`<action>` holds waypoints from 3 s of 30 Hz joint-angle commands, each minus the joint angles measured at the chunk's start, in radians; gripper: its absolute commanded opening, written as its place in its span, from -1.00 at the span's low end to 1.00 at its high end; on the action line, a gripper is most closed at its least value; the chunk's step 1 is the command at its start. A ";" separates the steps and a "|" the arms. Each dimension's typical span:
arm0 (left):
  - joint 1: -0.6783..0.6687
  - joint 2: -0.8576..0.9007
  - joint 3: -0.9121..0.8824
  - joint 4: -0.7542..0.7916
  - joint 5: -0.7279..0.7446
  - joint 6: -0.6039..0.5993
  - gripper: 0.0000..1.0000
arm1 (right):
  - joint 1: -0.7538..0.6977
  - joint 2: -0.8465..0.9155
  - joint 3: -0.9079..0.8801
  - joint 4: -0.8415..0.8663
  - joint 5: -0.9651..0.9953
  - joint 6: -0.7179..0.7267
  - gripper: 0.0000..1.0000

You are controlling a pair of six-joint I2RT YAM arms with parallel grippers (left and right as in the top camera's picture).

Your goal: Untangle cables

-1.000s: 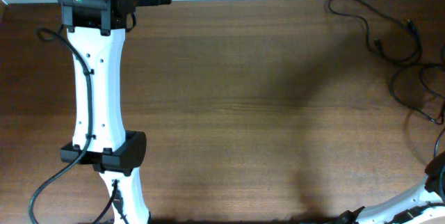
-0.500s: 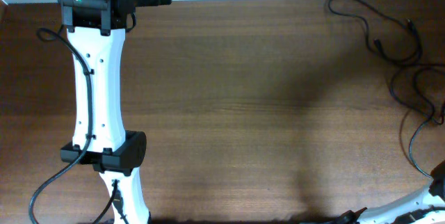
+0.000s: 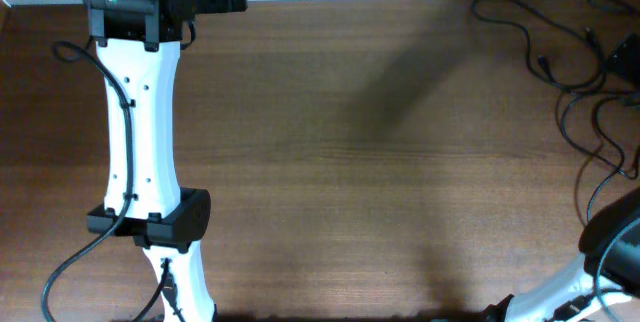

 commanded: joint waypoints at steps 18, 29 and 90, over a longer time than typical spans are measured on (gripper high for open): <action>0.007 -0.001 0.001 -0.049 0.024 -0.012 0.98 | 0.024 0.234 0.003 -0.008 0.192 1.068 0.84; 0.007 -0.001 0.001 -0.041 0.025 -0.012 0.98 | 0.030 0.238 0.002 -0.089 0.242 1.334 0.97; 0.007 0.000 0.001 -0.060 0.024 -0.012 0.98 | 0.048 0.279 0.306 -0.226 0.202 -0.420 0.91</action>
